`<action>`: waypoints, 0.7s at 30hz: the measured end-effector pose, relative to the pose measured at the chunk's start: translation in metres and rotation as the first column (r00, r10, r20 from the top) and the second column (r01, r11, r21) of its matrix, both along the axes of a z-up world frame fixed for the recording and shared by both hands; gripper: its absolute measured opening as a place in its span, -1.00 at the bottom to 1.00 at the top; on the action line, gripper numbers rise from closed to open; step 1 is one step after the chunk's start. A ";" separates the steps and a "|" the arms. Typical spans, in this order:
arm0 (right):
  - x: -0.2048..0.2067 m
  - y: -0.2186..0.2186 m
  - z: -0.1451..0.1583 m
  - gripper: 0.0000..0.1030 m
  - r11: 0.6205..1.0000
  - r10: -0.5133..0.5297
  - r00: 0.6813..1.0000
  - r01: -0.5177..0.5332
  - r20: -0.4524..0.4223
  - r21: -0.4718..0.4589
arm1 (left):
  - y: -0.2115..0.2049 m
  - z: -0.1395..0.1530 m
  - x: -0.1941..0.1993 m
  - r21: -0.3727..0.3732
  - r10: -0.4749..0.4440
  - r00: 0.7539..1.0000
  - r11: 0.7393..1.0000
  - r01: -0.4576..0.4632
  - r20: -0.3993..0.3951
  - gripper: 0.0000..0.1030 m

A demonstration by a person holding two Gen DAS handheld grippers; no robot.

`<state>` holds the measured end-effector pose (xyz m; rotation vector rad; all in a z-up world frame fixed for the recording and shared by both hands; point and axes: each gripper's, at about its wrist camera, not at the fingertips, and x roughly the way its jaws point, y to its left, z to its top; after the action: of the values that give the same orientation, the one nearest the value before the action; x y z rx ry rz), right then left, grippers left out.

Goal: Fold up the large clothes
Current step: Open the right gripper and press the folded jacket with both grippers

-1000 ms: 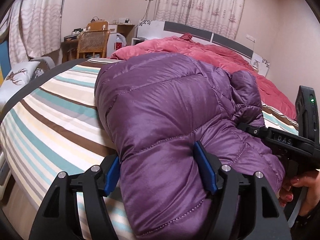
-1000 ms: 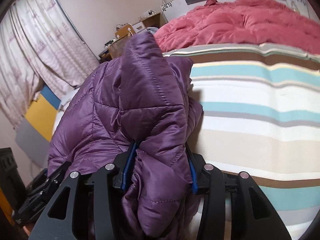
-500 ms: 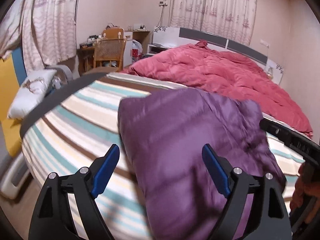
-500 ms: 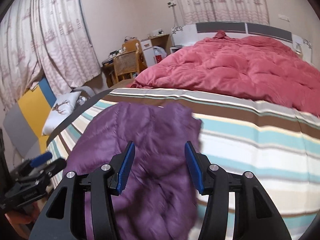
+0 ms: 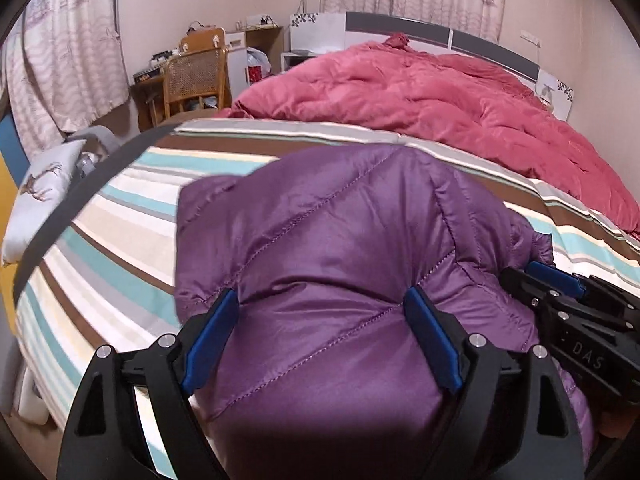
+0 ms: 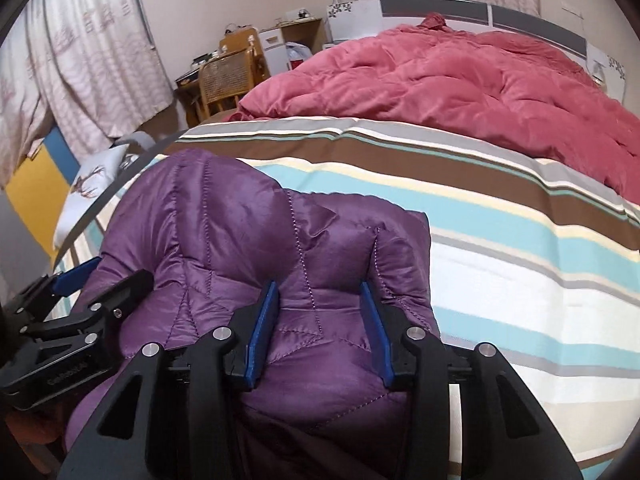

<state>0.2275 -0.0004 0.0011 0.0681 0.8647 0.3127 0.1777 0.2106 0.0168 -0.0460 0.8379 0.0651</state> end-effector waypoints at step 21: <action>-0.066 -0.014 0.022 -0.18 1.000 0.016 0.996 -0.015 0.089 -0.011 | -0.017 0.016 -0.079 0.047 0.017 0.996 0.999 -0.021 0.082 0.66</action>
<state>0.1620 -0.0145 0.0235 0.0375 0.7791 0.3236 0.0986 0.1938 0.0330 -0.0112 0.7538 0.1009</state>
